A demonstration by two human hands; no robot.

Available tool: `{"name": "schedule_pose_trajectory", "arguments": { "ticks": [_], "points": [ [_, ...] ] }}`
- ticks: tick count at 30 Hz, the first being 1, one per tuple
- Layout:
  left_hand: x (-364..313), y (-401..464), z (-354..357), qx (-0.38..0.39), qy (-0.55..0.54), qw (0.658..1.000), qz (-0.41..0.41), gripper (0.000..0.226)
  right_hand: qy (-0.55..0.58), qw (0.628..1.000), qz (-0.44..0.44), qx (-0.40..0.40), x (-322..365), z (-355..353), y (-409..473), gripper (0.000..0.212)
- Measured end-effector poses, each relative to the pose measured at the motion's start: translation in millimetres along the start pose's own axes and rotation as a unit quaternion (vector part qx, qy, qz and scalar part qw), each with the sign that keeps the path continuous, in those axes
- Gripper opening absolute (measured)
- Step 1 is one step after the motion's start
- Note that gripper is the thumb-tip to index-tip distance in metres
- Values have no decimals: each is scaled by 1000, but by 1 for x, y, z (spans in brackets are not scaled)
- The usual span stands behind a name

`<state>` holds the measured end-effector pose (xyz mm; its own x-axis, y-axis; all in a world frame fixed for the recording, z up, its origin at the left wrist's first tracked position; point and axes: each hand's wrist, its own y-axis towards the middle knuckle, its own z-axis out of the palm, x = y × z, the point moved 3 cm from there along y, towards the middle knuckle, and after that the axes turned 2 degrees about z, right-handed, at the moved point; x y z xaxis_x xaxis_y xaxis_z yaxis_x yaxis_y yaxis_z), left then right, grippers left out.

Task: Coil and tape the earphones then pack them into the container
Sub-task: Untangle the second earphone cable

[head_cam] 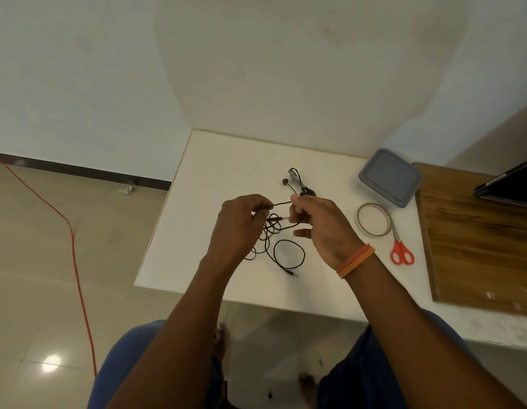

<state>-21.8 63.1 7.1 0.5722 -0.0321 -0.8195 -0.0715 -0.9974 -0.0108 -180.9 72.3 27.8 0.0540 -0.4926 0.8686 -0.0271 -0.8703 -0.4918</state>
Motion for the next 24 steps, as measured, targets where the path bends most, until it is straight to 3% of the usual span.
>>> {"name": "schedule_pose_trajectory", "arguments": {
  "ticks": [2, 6, 9, 13, 16, 19, 24],
  "points": [
    [4, 1, -4, -43, 48, 998, -19, 17, 93, 995, 19, 17, 5, -3, 0, 43],
    [7, 1, -11, -68, 77, 992, -70, 20, 281, 956, 41, 69, 17, -12, -2, 34],
    [6, 1, -13, -74, 31, 989, -122, 19, 235, 968, 47, 75, 18, -15, -5, 41],
    [12, 2, -19, -89, 20, 982, -167, 15, 181, 981, -13, 61, 25, -17, -9, 33],
    [20, 4, -22, -55, -7, 980, -191, 13, 260, 963, -34, 56, 30, -23, -7, 34],
    [20, 3, -22, -49, 47, 980, -186, 14, 341, 939, -22, 39, 31, -33, -5, 38],
    [20, 0, -26, -82, 95, 976, -181, 17, 256, 966, -30, -9, 29, -45, -3, 32]
  ]
}}
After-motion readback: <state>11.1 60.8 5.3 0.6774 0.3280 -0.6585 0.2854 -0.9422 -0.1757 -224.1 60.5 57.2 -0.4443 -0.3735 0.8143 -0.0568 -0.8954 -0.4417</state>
